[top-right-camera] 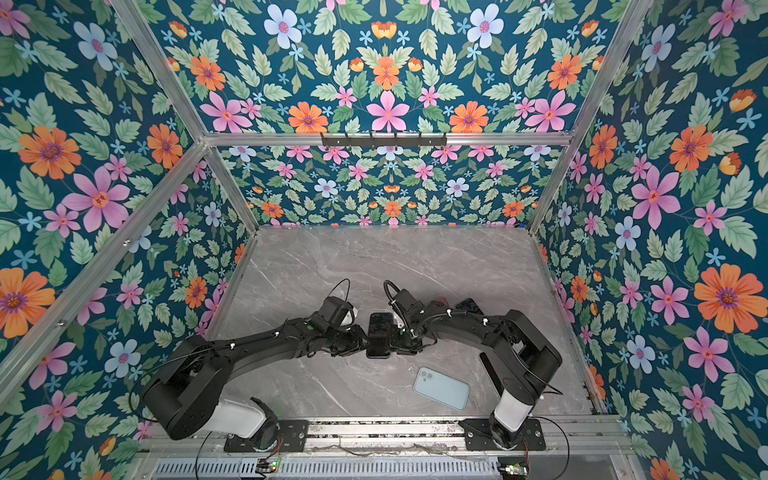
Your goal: Put the phone into the phone case
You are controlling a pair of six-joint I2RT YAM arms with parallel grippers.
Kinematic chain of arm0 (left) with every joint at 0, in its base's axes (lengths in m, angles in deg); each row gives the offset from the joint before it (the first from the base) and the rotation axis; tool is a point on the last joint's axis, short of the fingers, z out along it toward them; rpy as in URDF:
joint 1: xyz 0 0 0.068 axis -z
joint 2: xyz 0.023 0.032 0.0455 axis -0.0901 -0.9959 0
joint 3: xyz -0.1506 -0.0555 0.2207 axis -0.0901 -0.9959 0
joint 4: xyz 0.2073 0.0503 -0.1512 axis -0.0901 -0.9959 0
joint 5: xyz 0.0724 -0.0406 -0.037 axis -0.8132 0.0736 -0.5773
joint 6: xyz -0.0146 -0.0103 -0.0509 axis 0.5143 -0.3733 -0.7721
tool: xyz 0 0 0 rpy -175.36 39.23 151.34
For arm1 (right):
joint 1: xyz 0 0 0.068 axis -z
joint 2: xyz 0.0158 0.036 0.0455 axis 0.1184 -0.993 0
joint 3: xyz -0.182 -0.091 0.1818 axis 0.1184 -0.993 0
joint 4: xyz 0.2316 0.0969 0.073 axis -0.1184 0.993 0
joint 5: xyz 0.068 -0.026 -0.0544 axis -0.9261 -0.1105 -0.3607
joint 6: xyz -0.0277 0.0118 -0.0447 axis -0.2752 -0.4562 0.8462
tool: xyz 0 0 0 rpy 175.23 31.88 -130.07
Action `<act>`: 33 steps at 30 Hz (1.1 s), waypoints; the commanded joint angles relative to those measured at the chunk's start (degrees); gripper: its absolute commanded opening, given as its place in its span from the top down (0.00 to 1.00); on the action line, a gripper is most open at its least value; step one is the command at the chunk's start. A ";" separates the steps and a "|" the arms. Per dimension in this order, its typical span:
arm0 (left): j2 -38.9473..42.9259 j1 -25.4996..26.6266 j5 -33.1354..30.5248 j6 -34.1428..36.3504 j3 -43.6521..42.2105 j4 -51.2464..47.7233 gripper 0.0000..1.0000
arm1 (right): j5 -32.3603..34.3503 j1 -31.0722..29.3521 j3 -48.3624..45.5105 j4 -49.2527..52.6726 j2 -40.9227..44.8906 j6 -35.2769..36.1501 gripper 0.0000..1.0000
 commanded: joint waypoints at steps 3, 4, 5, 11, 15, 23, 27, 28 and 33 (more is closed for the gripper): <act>-1.60 -0.02 1.35 -0.19 -0.65 2.06 0.63 | 0.80 -0.70 1.16 0.95 -0.27 -0.36 0.57; -1.72 -0.06 1.12 -0.05 -0.73 1.45 0.64 | 0.63 -0.87 1.39 0.84 -0.63 -0.35 0.57; -1.71 -0.08 0.89 0.23 -0.99 0.76 0.65 | 0.53 -0.97 1.68 0.86 -0.88 -0.29 0.57; -2.12 -0.27 -0.81 1.87 -1.19 -2.94 0.69 | 0.14 -1.33 2.57 0.62 -2.11 -0.18 0.58; -3.02 -0.28 -1.01 1.95 -1.92 -1.36 0.72 | -0.08 -1.46 2.41 0.12 -2.78 -0.49 0.59; -3.35 -0.31 -1.07 2.01 -3.69 -0.44 0.86 | 0.44 -2.01 1.78 -0.47 -2.64 -1.15 0.63; -1.07 -0.26 -1.99 2.40 -2.31 -2.27 0.83 | 0.58 -2.55 2.12 -0.34 -3.08 -1.13 0.64; -0.27 -0.26 -2.12 2.40 -1.88 -2.49 0.82 | 0.77 -2.55 2.21 -0.12 -3.10 -1.02 0.65; 1.22 -0.58 -2.01 2.67 -0.89 -1.30 0.68 | 3.14 -2.55 3.25 1.87 -3.20 0.36 0.71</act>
